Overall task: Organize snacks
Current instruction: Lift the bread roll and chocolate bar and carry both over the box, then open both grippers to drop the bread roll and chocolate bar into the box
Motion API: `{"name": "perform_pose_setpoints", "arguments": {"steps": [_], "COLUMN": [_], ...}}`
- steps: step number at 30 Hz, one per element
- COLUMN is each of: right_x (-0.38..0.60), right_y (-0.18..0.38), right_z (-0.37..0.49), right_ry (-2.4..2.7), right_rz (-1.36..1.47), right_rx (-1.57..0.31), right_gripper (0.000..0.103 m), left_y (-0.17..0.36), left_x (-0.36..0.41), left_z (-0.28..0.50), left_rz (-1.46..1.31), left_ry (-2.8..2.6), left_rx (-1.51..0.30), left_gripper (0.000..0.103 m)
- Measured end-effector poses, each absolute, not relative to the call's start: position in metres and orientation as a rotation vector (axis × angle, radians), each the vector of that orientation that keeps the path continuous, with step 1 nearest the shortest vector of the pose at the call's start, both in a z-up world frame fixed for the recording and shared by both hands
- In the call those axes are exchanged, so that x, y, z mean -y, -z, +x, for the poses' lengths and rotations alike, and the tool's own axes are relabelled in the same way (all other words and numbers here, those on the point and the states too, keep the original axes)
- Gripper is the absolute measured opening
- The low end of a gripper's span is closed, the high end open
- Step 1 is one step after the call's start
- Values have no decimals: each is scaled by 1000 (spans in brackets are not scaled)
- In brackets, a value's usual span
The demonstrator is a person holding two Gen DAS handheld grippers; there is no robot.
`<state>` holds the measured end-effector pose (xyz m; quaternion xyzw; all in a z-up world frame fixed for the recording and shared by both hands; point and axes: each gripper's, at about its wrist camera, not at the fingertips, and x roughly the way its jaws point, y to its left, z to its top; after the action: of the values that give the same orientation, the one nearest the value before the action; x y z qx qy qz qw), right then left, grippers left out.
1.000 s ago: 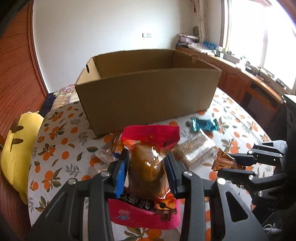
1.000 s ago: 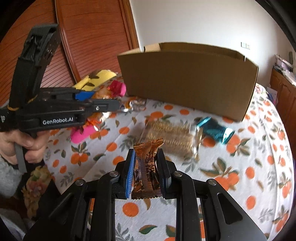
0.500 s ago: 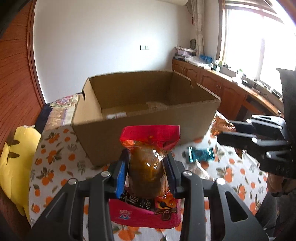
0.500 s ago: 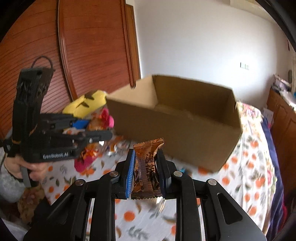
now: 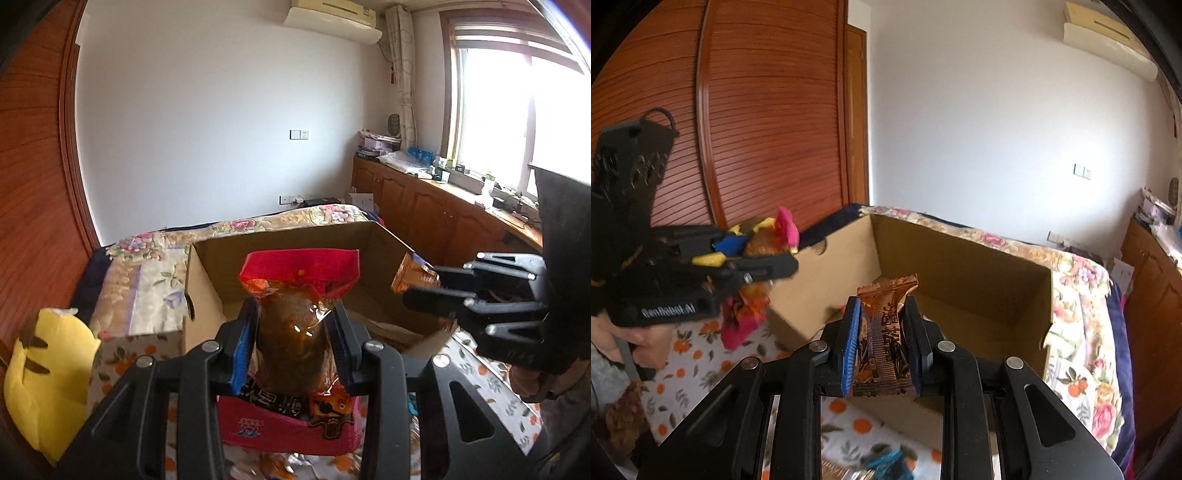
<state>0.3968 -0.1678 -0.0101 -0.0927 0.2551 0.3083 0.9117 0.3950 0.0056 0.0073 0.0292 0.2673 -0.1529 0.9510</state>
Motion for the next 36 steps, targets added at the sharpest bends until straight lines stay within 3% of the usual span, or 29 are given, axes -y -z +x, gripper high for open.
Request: {"name": "perform_pose_setpoints", "arguments": {"steps": [25, 36], "right_x": [186, 187], "right_y": [56, 66], "right_z": [437, 444], "right_ry": [-574, -592], "right_rz": [-119, -103], "right_rx": [-568, -590], "right_gripper": [21, 23], "left_y": [34, 57], "left_x": [11, 15], "left_z": [451, 461], "left_rz": [69, 81], "left_ry": [281, 285], "left_rx": [-629, -702], "left_gripper": [37, 42]}}
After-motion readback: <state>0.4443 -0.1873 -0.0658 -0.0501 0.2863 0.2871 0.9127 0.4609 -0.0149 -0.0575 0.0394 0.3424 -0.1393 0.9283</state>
